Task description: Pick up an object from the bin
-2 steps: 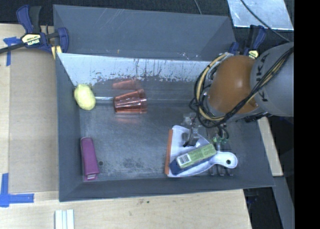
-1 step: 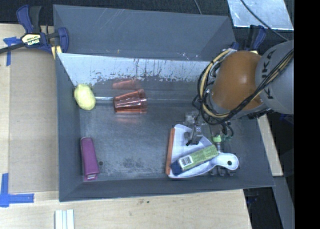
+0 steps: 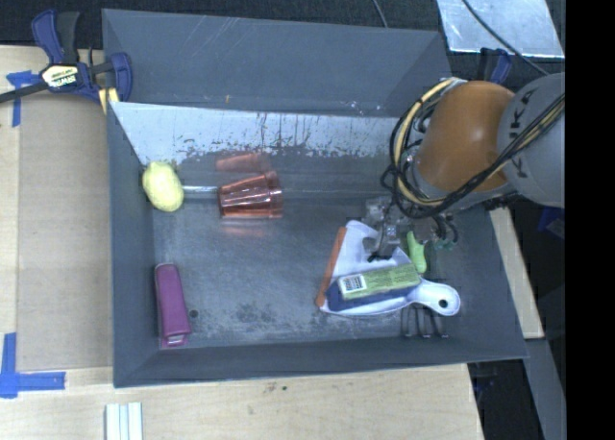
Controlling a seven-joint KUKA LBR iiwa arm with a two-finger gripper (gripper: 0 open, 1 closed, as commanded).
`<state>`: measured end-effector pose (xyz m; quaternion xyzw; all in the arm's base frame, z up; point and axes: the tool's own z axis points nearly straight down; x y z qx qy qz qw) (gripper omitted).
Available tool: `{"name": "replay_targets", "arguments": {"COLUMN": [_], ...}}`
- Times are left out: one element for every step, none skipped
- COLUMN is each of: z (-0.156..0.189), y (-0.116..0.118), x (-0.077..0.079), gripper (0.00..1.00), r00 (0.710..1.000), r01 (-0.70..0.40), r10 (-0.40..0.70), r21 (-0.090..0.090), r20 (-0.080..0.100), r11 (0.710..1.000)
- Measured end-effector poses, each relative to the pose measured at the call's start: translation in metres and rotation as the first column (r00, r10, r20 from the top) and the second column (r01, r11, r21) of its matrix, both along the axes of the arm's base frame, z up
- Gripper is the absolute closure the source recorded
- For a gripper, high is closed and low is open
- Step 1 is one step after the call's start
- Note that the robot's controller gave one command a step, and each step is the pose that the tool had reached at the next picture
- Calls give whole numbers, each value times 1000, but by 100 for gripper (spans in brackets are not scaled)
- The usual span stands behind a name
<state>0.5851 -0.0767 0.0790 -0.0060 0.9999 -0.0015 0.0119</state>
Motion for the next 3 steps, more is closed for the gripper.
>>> {"name": "replay_targets", "arguments": {"z": [18,93,102], "y": [26,4,47], "x": [-12,-3,-7], "gripper": [100,100,100], "r00": [1000,1000,999], "r01": [-15,-23,-51], "r10": [15,23,51], "r21": [0,-2,5], "r20": [-2,11,-2], "r11": [1000,1000,999]}}
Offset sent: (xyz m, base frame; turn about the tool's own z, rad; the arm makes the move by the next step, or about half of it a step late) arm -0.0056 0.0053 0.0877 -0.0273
